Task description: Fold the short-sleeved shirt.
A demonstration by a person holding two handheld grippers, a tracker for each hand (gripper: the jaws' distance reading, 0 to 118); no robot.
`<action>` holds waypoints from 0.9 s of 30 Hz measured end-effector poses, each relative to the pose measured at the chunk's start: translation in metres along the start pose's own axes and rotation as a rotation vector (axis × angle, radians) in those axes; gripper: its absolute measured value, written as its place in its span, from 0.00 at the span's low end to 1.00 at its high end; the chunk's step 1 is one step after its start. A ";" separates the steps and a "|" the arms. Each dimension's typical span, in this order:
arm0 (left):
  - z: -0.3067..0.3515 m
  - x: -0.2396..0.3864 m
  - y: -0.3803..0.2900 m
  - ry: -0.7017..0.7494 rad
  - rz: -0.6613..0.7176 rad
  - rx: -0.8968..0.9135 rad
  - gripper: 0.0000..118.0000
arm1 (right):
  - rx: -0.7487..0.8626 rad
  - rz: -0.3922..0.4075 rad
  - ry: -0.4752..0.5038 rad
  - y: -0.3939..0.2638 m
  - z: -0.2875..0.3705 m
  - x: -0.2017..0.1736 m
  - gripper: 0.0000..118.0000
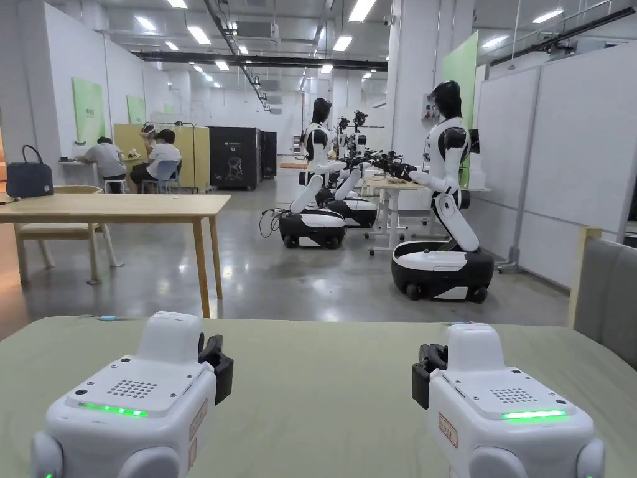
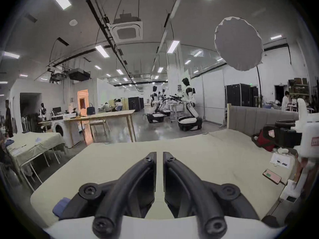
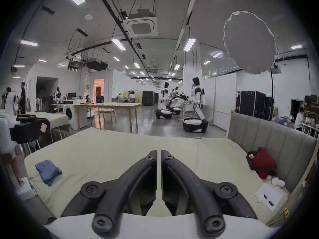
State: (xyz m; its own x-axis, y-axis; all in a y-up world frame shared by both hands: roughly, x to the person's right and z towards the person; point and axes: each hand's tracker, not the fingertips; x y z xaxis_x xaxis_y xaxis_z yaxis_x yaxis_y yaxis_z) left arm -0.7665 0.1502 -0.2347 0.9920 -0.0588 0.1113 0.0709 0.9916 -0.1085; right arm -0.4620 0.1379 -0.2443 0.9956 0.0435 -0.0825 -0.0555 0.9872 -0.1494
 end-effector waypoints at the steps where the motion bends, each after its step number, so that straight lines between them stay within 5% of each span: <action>1: 0.000 0.000 0.000 -0.001 -0.003 0.001 0.13 | -0.011 -0.014 0.014 0.001 0.000 0.002 0.07; 3: 0.001 0.002 0.000 -0.013 -0.003 -0.002 0.28 | -0.009 -0.022 0.023 0.000 0.001 0.003 0.16; 5: 0.002 0.002 -0.001 -0.007 0.001 0.004 0.34 | 0.002 -0.028 0.023 -0.002 0.002 0.004 0.39; 8: 0.002 0.001 -0.002 -0.014 0.012 0.019 0.82 | 0.001 -0.036 0.046 -0.003 0.003 0.005 0.79; 10: 0.004 -0.001 -0.001 -0.014 0.019 0.038 1.00 | -0.009 -0.024 0.029 -0.001 0.004 0.000 0.96; 11: 0.006 0.001 0.000 -0.012 0.019 0.032 1.00 | -0.005 -0.019 0.020 -0.001 0.005 -0.002 1.00; 27: 0.012 -0.011 0.000 -0.001 0.071 0.046 1.00 | -0.051 -0.110 -0.019 0.025 0.019 -0.020 1.00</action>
State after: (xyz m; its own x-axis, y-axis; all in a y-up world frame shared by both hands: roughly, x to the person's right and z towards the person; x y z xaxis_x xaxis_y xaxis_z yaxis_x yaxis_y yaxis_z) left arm -0.7783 0.1525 -0.2243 0.9943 0.0121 0.1058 -0.0046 0.9975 -0.0710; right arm -0.4817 0.1646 -0.2273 0.9971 -0.0615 -0.0439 0.0511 0.9771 -0.2066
